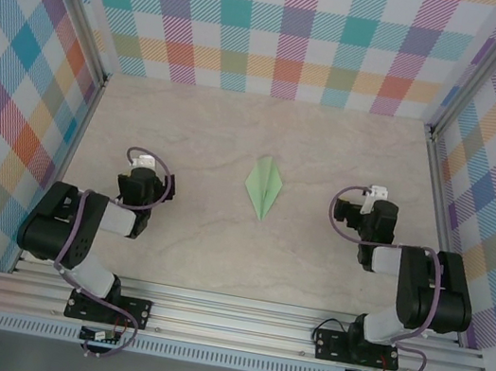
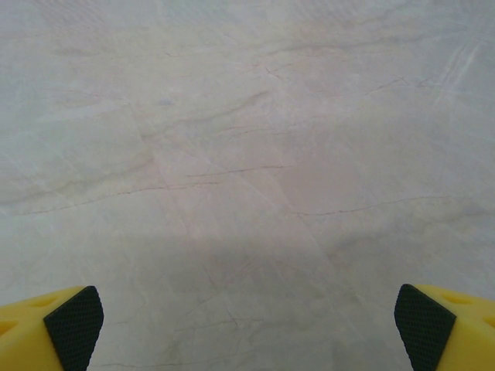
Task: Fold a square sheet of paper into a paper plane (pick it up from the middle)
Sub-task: Reset both arms
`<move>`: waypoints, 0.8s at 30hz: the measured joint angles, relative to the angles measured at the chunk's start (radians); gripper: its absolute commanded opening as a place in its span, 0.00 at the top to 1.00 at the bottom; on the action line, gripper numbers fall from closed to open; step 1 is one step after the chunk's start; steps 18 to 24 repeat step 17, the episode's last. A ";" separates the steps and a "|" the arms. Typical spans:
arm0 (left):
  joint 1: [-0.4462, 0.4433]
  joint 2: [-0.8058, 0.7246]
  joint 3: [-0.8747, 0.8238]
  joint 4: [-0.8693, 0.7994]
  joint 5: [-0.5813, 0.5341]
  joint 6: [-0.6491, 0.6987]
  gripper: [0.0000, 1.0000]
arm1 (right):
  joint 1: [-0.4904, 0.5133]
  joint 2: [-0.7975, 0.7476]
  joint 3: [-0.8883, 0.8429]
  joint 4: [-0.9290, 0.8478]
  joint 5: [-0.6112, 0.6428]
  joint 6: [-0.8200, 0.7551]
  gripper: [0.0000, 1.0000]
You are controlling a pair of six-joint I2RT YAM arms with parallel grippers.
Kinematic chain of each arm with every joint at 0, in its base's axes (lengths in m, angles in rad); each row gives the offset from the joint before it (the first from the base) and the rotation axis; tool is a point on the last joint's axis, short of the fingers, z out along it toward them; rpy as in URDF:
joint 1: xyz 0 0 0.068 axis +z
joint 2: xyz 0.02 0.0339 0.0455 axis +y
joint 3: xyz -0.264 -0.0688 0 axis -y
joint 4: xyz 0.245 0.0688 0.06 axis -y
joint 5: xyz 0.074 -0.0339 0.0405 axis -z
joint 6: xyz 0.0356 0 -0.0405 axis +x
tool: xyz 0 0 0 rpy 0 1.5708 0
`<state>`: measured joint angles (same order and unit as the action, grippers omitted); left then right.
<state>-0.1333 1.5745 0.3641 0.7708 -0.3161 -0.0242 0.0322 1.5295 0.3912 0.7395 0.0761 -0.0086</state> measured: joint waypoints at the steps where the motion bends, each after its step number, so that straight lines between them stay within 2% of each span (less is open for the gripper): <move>1: 0.005 0.001 0.003 0.000 0.014 0.000 0.00 | 0.000 0.000 0.001 0.009 -0.003 0.001 0.00; 24: 0.025 0.001 0.017 0.045 0.047 0.014 0.00 | 0.000 0.000 0.003 0.031 -0.018 0.004 0.00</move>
